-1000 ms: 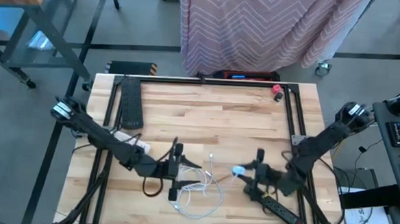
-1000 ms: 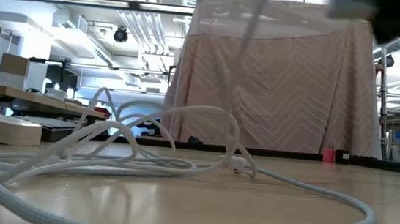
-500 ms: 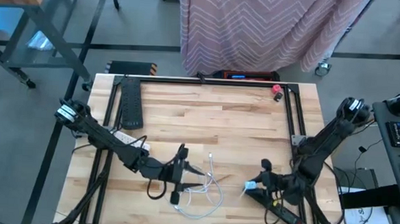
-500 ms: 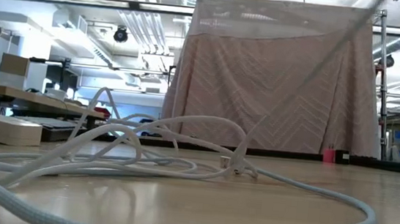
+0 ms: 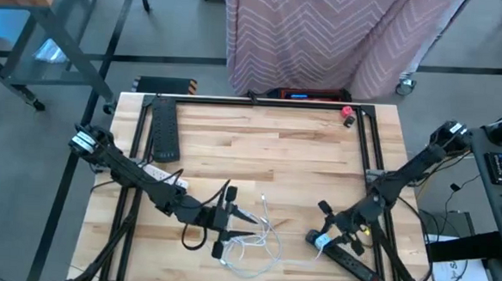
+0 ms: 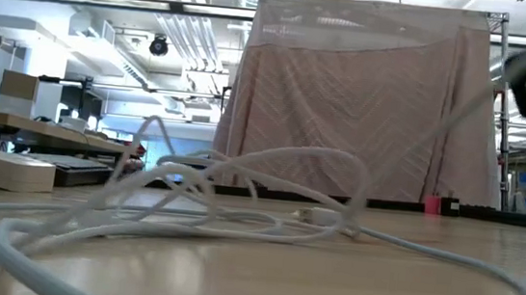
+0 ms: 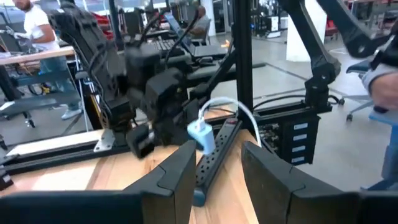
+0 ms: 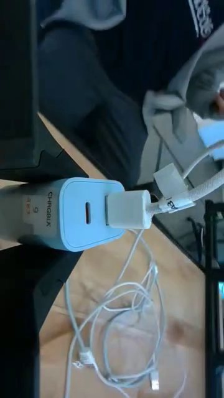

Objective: Insert USB
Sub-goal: Insert the white charger adapter into the bottom black outlet extension

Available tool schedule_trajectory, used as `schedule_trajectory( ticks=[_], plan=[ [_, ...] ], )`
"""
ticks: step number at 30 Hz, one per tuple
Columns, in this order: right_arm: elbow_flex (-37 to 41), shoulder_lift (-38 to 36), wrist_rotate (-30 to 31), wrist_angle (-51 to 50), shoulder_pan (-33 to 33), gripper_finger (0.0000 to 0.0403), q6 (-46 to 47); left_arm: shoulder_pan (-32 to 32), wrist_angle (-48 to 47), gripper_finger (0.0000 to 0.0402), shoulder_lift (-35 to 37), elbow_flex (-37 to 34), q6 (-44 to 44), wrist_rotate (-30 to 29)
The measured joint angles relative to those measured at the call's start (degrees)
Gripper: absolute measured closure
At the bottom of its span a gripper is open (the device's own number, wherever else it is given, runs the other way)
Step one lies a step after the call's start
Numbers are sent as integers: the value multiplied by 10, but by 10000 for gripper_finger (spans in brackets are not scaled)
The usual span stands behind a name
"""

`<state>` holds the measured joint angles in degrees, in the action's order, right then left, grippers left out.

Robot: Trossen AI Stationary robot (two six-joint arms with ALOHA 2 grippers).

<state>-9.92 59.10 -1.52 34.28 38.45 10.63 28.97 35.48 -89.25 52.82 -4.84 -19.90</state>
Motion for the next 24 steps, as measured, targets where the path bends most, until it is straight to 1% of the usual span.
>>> schedule_trajectory(
  ticks=[4,8,13,18,24],
  plan=[
    [35,10,-66,45,-35,297,-34,-9,16,287,0,0,0,0],
    [48,18,-131,75,-59,297,-81,-22,25,288,0,0,4,0],
    [61,44,-171,134,-72,297,-154,-43,25,288,0,0,17,0],
    [64,93,-220,166,-99,297,-208,-59,25,288,0,0,43,-1],
    [64,177,-288,257,-140,297,-206,-70,25,288,0,0,56,-5]
  ],
)
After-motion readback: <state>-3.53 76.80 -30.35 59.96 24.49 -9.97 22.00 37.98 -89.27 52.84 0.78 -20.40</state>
